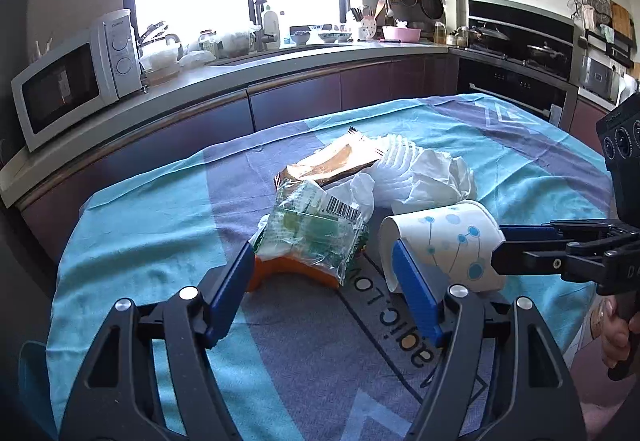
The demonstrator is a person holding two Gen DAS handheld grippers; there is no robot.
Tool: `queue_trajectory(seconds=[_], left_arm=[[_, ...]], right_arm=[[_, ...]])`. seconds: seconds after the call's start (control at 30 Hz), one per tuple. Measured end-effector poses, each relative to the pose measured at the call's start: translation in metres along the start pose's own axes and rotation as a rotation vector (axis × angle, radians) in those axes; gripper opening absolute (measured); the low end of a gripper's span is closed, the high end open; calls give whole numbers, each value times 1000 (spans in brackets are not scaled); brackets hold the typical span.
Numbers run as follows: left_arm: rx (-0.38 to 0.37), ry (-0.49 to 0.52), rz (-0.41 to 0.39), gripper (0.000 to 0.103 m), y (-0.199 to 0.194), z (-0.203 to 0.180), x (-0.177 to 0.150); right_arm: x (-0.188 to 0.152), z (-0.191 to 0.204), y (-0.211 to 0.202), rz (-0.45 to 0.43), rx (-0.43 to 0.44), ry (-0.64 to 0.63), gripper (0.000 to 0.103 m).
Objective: Collect trash
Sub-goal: 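Grasp the clear plastic bag with the left gripper while the right gripper grasps the lying cup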
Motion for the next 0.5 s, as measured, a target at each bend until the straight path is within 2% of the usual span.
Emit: queue_trajectory(seconds=[0.13,0.2,0.23,0.27,0.3,0.37,0.5], left_arm=[[2,-3,44,54,14,2,-2],[-5,-15,57,41,19,4,-5],[-3,-21,62,31,22,6,-6],[-5,-29,68,21,23,7,-7],[-7,-39,72,16,24,8,-9],[-2,-54,66,11,24,11,-9],[11,-64,41,9,17,16,-8]], right_arm=[[0,8,4,6,33,-15,27],[1,12,5,7,47,-25,20],[1,14,6,10,54,-28,14],[1,15,6,10,59,-31,12],[1,16,6,10,66,-32,11],[2,19,5,6,82,-36,8],[4,26,0,-8,100,-59,3]])
Point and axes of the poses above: each gripper's, at about its wrist camera, not at the fingertips, and y roughly the way its jaws point, z to its left, x to its top, the point moved 10 cm from there along y, roughly the way its jaws point, and after that the axes turned 12 degrees about -x, right-handed, at the moved point
